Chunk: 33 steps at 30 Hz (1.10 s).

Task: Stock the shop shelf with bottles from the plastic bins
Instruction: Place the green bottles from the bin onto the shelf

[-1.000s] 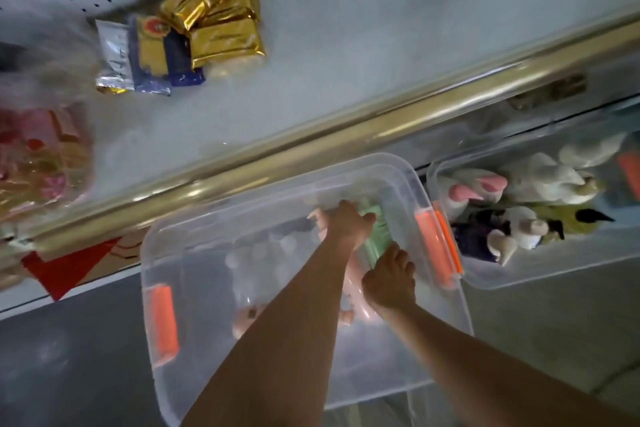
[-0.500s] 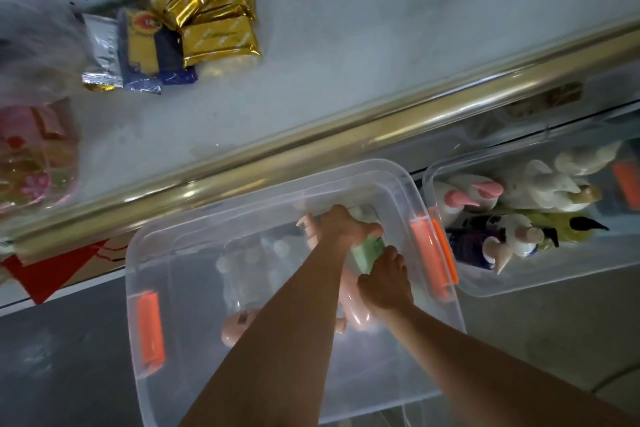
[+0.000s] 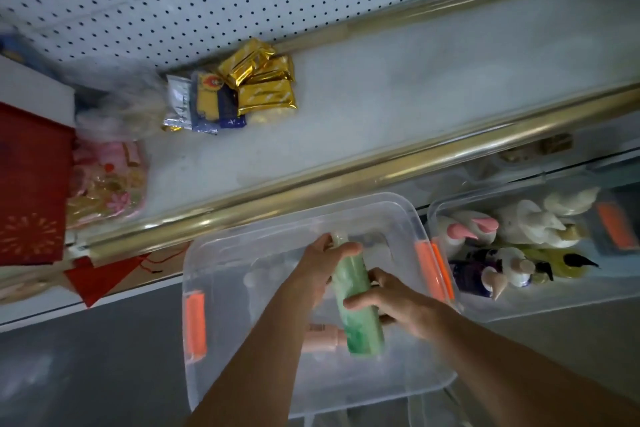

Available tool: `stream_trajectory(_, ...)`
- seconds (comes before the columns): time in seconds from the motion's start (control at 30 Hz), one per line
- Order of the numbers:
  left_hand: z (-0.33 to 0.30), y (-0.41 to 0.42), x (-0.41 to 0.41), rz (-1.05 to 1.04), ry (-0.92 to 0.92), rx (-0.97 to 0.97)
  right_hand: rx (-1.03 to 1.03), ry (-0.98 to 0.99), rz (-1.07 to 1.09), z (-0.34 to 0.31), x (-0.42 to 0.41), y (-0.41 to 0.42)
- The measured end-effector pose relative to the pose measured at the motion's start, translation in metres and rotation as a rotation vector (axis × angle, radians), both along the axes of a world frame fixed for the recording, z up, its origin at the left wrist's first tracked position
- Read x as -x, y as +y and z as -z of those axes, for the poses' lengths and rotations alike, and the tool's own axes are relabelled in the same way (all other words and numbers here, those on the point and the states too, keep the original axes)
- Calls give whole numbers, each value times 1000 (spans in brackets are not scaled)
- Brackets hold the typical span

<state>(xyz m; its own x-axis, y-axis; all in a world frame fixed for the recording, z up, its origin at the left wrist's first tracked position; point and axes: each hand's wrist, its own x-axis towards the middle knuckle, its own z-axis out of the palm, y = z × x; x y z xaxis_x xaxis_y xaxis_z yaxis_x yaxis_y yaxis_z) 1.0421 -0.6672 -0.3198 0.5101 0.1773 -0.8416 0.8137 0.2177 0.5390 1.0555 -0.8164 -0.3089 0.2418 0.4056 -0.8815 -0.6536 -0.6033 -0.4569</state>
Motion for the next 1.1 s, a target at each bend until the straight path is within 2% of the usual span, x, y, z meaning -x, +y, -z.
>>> stream_trajectory(0.1,-34,16,-1,-141,-12,80,-185,219,116,-32,0,10)
stream_trajectory(0.23,-83,43,0,-455,-83,245,-318,380,274,-68,-6,17)
stream_trajectory(0.43,-150,60,-1,-490,-223,174,-477,410,240,-125,-14,24)
stream_trajectory(0.53,-180,64,-4,-454,-298,119,-471,321,171,-154,-17,32)
stream_trajectory(0.77,-261,72,-9,-360,-409,-72,-372,-75,-97,-218,-14,48)
stream_trajectory(0.93,-318,81,-2,-356,-556,-177,-291,-413,-176,-259,-12,57)
stream_trajectory(1.1,-372,88,0,-334,-697,-303,-319,-609,-231,-302,-21,59)
